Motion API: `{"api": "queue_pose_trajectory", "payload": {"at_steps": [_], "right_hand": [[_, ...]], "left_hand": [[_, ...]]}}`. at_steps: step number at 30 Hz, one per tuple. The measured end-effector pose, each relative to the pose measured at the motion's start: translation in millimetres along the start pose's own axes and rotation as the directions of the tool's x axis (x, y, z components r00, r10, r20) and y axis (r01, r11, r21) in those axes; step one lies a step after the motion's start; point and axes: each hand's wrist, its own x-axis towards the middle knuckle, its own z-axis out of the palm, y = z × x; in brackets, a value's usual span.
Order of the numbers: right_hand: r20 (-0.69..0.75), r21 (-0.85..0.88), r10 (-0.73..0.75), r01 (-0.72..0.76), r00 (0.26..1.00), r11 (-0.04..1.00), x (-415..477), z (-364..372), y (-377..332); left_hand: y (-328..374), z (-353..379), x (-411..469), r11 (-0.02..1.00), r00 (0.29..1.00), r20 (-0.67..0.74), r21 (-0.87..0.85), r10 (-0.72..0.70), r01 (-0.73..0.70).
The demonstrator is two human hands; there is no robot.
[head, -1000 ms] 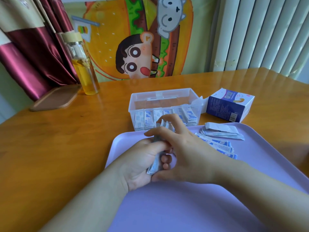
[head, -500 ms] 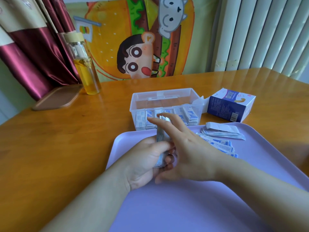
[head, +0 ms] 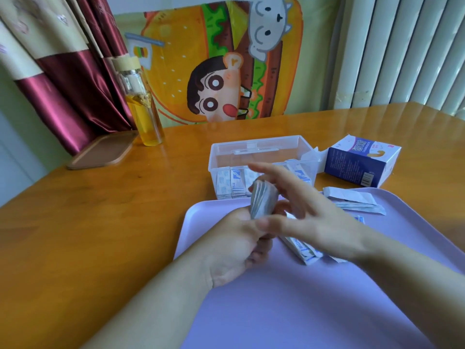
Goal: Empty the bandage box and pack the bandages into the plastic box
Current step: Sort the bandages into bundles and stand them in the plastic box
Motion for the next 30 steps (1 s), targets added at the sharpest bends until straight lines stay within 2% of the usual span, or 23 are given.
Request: {"api": "queue_pose_trajectory", "payload": {"at_steps": [2, 4, 9, 11, 14, 16, 18, 20, 24, 26, 30], "right_hand": [[-0.005, 0.169, 0.018, -0.017, 1.000, 0.985, -3.2, -13.7, -2.9], [0.006, 0.204, 0.039, -0.039, 0.999, 0.978, -9.9, -20.2, -9.4], [0.097, -0.057, 0.101, -0.095, 0.990, 0.994, 0.3, -25.7, -18.0], [0.027, -0.154, 0.054, -0.050, 0.998, 0.987, 3.9, -29.1, -31.2], [-0.145, -0.265, -0.027, -0.012, 0.989, 0.964, 21.3, -36.9, -46.3], [-0.201, -0.286, -0.065, 0.005, 0.977, 0.958, 34.9, -43.5, -57.6], [-0.211, -0.150, -0.045, 0.013, 0.976, 0.989, 45.7, -44.8, -64.2], [-0.191, 0.084, 0.022, -0.007, 0.981, 0.996, 52.6, -41.6, -64.7], [-0.063, 0.353, 0.091, -0.063, 0.994, 0.934, 56.3, -28.8, -54.3], [-0.056, 0.408, 0.097, -0.066, 0.994, 0.910, 59.1, -24.6, -49.9], [-0.149, 0.388, 0.100, -0.035, 0.984, 0.921, 68.0, -19.7, -45.9]], "left_hand": [[10.0, 4.5, -6.9, 1.000, 1.000, 0.026, -0.014, -0.003, 0.004], [12.3, 2.7, -7.8, 0.999, 0.999, 0.040, 0.002, -0.036, 0.036], [23.9, 5.6, -11.3, 0.997, 0.996, 0.059, 0.027, -0.072, 0.071], [30.4, 5.0, -11.0, 0.999, 1.000, -0.021, 0.051, -0.011, 0.012], [45.0, -4.7, -5.8, 0.949, 0.972, -0.159, 0.292, 0.172, -0.120], [57.2, -12.5, -3.2, 0.874, 0.935, -0.186, 0.447, 0.301, -0.193], [65.8, -17.6, -0.5, 0.806, 0.891, -0.215, 0.546, 0.399, -0.229], [70.5, -19.9, 2.1, 0.742, 0.844, -0.250, 0.629, 0.475, -0.231], [71.6, -18.9, 9.7, 0.724, 0.800, -0.288, 0.645, 0.527, -0.244], [72.0, -17.8, 14.4, 0.735, 0.811, -0.291, 0.638, 0.507, -0.230], [75.0, -22.8, 28.6, 0.765, 0.820, -0.333, 0.617, 0.466, -0.184]]}}
